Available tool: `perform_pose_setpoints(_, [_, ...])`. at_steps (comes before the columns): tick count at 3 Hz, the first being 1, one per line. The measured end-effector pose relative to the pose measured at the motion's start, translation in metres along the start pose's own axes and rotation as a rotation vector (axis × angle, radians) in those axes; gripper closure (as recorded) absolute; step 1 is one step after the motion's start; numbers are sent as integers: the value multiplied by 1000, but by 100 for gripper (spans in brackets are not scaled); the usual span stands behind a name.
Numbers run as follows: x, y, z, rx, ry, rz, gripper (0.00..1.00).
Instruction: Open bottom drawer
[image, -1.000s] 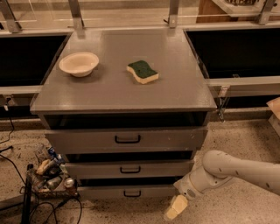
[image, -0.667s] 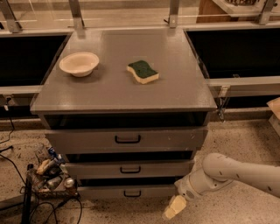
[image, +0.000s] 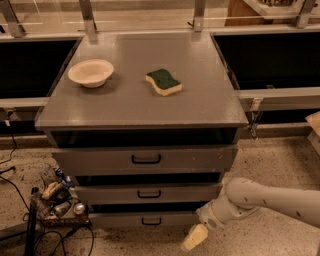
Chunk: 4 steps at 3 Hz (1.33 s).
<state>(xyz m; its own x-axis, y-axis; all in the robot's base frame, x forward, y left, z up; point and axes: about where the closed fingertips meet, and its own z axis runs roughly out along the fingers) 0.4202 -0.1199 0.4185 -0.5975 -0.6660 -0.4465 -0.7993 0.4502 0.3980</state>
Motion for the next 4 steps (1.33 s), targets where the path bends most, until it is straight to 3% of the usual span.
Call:
perform_pose_setpoints(1, [-1,-12,32,-25,-8,30,0])
perform_pose_setpoints(3, [-4,-20,47,-33,-35,48,0])
perform_pose_setpoints(4, [-16,-44,76,2,-53,72,0])
